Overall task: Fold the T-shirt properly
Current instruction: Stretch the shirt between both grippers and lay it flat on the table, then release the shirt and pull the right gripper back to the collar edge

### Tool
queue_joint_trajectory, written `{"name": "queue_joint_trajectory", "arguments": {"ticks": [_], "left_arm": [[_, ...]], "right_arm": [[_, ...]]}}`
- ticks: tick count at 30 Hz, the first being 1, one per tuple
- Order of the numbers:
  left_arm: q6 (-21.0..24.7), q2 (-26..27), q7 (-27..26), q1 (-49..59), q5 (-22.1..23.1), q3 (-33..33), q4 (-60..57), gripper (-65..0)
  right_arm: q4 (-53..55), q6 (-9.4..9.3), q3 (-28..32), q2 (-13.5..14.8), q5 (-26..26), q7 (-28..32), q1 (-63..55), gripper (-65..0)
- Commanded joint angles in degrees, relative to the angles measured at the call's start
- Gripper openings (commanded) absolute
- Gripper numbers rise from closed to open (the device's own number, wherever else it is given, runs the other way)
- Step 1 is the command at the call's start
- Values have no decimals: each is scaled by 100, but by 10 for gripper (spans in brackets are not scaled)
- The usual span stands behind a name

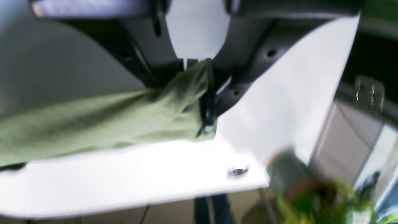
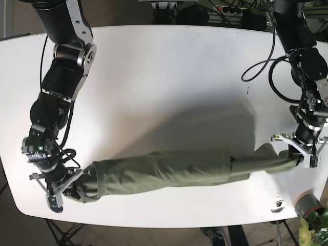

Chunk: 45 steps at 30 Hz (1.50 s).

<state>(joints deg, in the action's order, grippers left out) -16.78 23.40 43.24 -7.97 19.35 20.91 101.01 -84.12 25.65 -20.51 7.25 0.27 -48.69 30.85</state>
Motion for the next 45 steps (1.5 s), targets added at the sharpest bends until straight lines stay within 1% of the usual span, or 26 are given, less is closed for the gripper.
{"name": "queue_joint_trajectory", "arguments": {"ticks": [1, 2, 4, 7, 12, 18, 21, 23, 26, 30, 32, 34, 35, 37, 39, 41, 43, 45], "left_arm": [[38, 73, -179, 133, 29, 59, 224, -650], [38, 65, -179, 300, 29, 59, 330, -650], [38, 47, -179, 678, 29, 68, 514, -650], [38, -50, -188, 1162, 29, 112, 716, -650], [38, -419, -188, 1856, 29, 586, 813, -650], [29, -630, -188, 2568, 29, 991, 945, -650], [29, -630, -188, 2937, 29, 1140, 980, -650], [29, -639, -188, 3096, 29, 1193, 971, -650], [29, -771, -188, 3368, 29, 1386, 971, -650], [29, -929, -188, 3641, 29, 1694, 971, -650], [29, -990, -188, 3764, 29, 1782, 971, -650], [-94, -1008, -188, 3860, 21, 1861, 971, -650], [-208, -1052, -188, 3887, 12, 1905, 963, -650], [-560, -1166, -188, 3931, 3, 2090, 954, -650], [-762, -1254, -162, 3940, -6, 2248, 954, -650], [-991, -1377, -153, 3940, -6, 2503, 954, -650], [-1158, -1421, -153, 3940, -6, 2679, 954, -650], [-1351, -1439, -153, 3940, -6, 2802, 954, -650]], "right_arm": [[-270, -64, -107, 80, -23, 205, -13, -626], [-287, -64, -142, 53, 21, 196, -162, -626], [-393, -64, -265, 27, 302, 170, -479, -626], [-586, -108, -441, 97, 672, -68, -865, -626], [-850, -108, -485, 89, 1085, -235, -1551, -626], [-1052, -117, -503, 80, 1445, -235, -2333, -626], [-1052, -117, -775, 62, 1665, -235, -2624, -626], [-1035, -117, -960, 53, 1902, -235, -2799, -626], [-1026, -117, -1065, 53, 2236, -340, -3081, -626], [-1017, -117, -1434, 27, 2922, -657, -3424, -626], [-1017, -99, -1681, -131, 3327, -780, -3608, -626], [-1017, -99, -1856, -210, 3749, -920, -3775, -626], [-1017, -99, -1883, -219, 3880, -973, -3846, -626], [-1035, -108, -1874, -237, 4232, -1052, -4057, -626], [-1052, -108, -1848, -245, 4469, -1052, -4206, -625], [-1043, -108, -1804, -245, 4830, -1052, -4408, -625], [-1035, -108, -1777, -245, 5085, -1052, -4522, -623], [-1052, -117, -1777, -245, 5234, -1052, -4619, -623]]}}
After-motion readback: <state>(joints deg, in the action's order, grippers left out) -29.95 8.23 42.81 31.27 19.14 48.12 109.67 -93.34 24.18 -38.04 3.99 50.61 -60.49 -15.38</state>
